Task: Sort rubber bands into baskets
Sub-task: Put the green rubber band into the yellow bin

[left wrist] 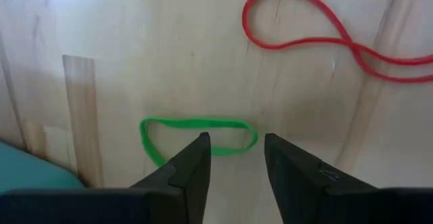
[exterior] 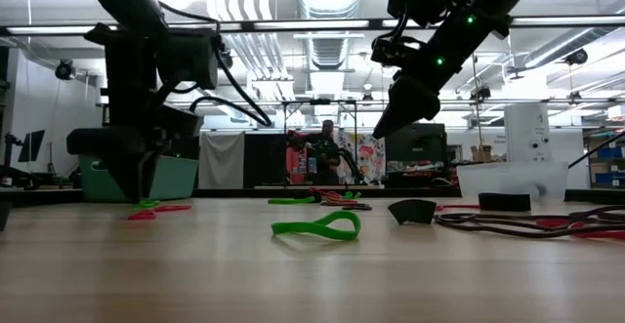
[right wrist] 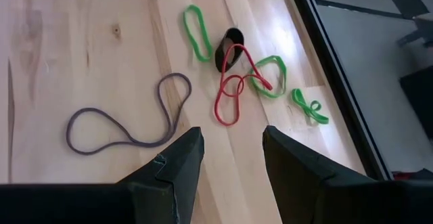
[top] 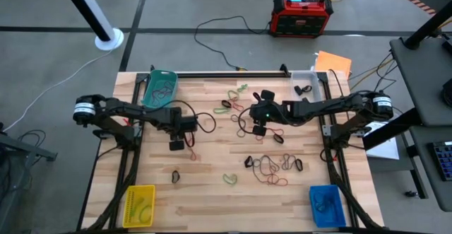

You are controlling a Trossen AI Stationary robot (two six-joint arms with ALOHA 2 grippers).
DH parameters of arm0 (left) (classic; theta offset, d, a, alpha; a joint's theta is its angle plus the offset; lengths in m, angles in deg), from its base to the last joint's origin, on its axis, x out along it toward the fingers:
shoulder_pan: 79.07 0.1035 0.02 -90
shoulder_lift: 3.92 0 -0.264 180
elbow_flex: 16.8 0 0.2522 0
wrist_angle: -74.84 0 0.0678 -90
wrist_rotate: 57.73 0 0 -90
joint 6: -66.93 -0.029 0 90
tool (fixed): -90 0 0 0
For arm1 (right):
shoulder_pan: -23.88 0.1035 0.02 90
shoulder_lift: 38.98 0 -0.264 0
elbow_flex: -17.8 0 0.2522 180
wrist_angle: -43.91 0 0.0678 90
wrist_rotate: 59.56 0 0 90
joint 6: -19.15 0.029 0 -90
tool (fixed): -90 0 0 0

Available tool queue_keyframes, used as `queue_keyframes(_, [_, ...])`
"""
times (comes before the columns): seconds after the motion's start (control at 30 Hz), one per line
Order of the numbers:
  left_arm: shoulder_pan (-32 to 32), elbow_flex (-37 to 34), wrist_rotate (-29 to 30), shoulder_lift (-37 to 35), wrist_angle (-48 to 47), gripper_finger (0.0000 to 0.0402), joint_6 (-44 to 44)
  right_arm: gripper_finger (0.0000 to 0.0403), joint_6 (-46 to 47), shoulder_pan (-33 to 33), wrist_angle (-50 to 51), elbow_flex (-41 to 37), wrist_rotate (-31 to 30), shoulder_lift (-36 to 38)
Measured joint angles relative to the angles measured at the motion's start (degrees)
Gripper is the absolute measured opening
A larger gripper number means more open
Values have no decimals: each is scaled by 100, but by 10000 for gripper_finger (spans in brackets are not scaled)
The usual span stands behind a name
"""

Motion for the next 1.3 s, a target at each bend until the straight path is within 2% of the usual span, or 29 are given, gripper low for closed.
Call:
queue_keyframes(0.17, [0,-127,-7,11,205,140,0,150,0,0,1,0,41,-4])
queue_keyframes(0.4, [0,-148,-19,12,228,137,2,150,0,0,1,0,44,-4])
queue_keyframes(0.57, [0,-149,-57,34,232,106,26,150,0,0,1,0,44,-7])
queue_keyframes(0.9, [2,-116,-207,207,239,10,41,150,0,0,7,-47,42,-7])
queue_keyframes(1.07, [-19,18,-386,206,116,1,204,150,-7,0,5,-73,41,-7])
queue_keyframes(1.3, [-150,582,-566,199,-315,0,290,150,-4,0,12,-94,41,-7])
